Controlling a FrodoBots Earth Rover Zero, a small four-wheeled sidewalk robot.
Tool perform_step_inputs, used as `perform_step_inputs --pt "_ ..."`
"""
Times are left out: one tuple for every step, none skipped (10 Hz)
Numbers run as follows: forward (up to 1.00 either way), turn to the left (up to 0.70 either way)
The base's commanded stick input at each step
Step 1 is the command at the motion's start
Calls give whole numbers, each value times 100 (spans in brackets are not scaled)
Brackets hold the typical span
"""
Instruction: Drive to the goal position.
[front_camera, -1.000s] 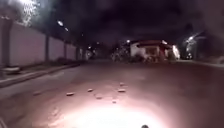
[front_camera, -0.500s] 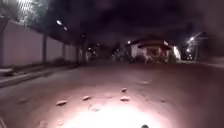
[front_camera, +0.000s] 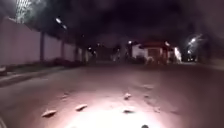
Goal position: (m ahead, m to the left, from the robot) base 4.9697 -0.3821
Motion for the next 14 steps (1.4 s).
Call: perform_step_inputs --pt "70 0" --pt "70 0" --pt "70 0" --pt "70 0" --pt "70 0" --pt "70 0" --pt "70 0" --pt "70 0" --pt "70 0" --pt "70 0" --pt "70 0" --pt "70 0" --pt "70 0" --pt "70 0"
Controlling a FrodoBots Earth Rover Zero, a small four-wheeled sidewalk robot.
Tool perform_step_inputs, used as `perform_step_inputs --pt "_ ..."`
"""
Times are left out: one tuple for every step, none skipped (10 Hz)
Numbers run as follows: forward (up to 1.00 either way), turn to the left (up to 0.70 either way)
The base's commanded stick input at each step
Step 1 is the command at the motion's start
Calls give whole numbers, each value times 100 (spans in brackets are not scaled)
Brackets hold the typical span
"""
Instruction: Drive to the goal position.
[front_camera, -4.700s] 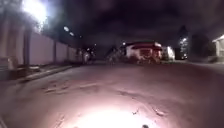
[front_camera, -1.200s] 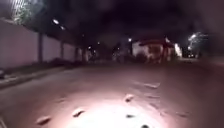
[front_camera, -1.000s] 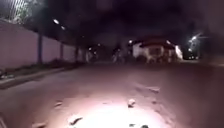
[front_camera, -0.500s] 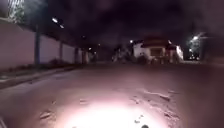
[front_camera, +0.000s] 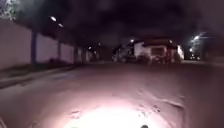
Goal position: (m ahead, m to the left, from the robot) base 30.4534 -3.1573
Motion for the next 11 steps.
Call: perform_step_inputs --pt "70 0" --pt "70 0" --pt "70 0" --pt "70 0" --pt "70 0" --pt "70 0" --pt "70 0" --pt "70 0" --pt "70 0" --pt "70 0" --pt "70 0"
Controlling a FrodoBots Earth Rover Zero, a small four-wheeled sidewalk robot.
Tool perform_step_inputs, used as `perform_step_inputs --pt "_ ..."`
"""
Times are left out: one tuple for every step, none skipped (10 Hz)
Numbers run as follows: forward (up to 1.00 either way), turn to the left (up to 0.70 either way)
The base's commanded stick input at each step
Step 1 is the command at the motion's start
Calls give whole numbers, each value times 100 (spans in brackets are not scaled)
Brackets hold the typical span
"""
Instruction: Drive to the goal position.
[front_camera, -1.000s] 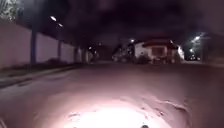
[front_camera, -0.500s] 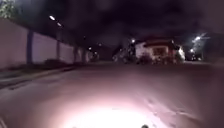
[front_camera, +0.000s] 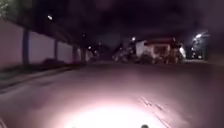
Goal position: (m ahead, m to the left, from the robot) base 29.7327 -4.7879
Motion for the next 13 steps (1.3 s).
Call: perform_step_inputs --pt "70 0" --pt "70 0" --pt "70 0" --pt "70 0" --pt "70 0" --pt "70 0" --pt "70 0" --pt "70 0" --pt "70 0" --pt "70 0" --pt "70 0" --pt "70 0" --pt "70 0"
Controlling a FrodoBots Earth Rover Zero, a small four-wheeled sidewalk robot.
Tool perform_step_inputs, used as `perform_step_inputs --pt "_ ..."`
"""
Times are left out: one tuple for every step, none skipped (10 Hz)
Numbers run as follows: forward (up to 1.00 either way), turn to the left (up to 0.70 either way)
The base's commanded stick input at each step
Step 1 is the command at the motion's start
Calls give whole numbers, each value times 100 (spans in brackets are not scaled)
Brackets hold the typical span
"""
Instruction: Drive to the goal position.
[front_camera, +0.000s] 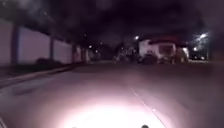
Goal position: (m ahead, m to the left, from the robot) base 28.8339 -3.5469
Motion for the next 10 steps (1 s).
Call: perform_step_inputs --pt "70 0" --pt "70 0" --pt "70 0" --pt "70 0" --pt "70 0" --pt "70 0" --pt "70 0" --pt "70 0" --pt "70 0" --pt "70 0"
